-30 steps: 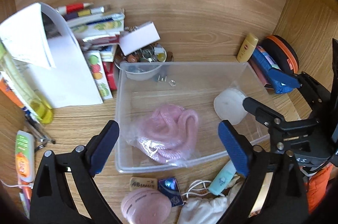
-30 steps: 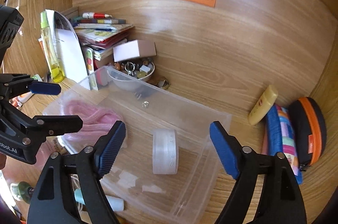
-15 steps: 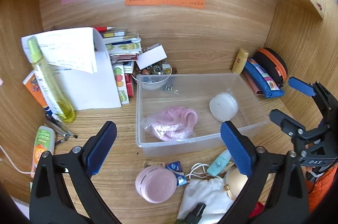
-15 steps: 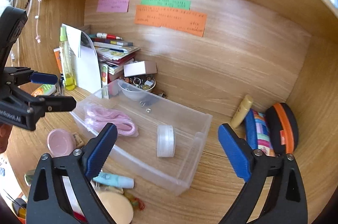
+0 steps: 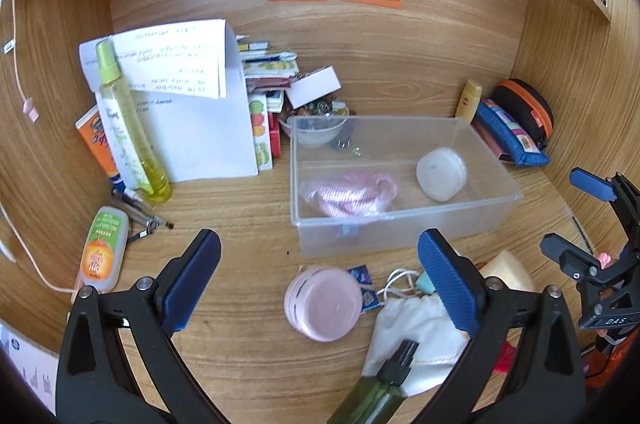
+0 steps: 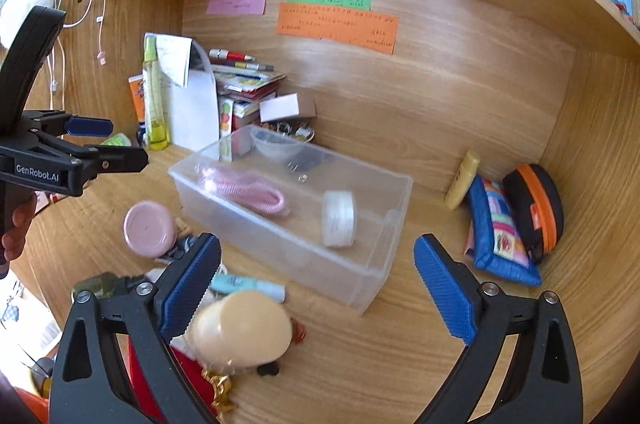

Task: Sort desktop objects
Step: 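Grasp the pink round container with the left gripper while the right gripper grasps the cream candle jar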

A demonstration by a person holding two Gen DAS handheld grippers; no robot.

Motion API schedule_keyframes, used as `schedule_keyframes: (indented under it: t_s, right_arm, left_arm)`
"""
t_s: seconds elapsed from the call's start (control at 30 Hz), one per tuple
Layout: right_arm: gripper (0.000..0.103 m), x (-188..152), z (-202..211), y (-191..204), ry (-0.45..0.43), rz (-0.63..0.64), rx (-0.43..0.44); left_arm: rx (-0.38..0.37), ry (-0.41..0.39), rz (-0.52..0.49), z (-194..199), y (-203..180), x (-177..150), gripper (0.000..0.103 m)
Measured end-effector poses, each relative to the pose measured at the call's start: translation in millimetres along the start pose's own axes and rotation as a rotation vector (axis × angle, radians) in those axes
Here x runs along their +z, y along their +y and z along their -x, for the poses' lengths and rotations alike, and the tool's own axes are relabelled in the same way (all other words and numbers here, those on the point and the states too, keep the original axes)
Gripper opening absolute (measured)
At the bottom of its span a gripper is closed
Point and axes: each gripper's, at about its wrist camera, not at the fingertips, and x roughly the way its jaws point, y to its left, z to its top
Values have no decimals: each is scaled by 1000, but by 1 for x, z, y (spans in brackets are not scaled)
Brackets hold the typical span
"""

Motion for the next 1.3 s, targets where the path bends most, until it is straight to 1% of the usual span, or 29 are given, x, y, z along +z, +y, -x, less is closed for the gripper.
schedule_keyframes:
  t_s: [0.23, 0.37, 0.53, 0.77, 0.97, 1.07, 1.13, 1.2, 1.23, 1.3]
  right_arm:
    - [97, -18, 0, 5, 40, -13, 16]
    - [97, -29, -4, 7, 79, -29, 38]
    - [97, -43, -12, 12, 124, -30, 64]
    - [97, -52, -34, 18, 180, -62, 136]
    - [95, -56, -48, 23, 192, -77, 199]
    - [88, -56, -53, 24, 197, -89, 223]
    - [76, -56, -54, 23, 195, -99, 254]
    - [70, -55, -54, 23, 192, -105, 275]
    - [66, -54, -53, 22, 189, -106, 267]
    - [64, -54, -53, 20, 188, -110, 270]
  left_arm:
    - [30, 27, -7, -6, 3, -19, 100]
    - [30, 57, -3, -15, 5, -29, 100]
    - [11, 113, 16, -31, 6, -41, 100]
    - [-1, 170, 25, -53, 5, -50, 100]
    - [2, 217, 38, -75, 7, -53, 100]
    - [5, 232, 51, -84, 8, -53, 100]
    - [2, 234, 62, -88, 9, -53, 100]
    - [-17, 242, 76, -93, 11, -53, 100]
    - [-19, 245, 80, -94, 11, -54, 100]
    - [-20, 236, 86, -95, 13, -54, 100]
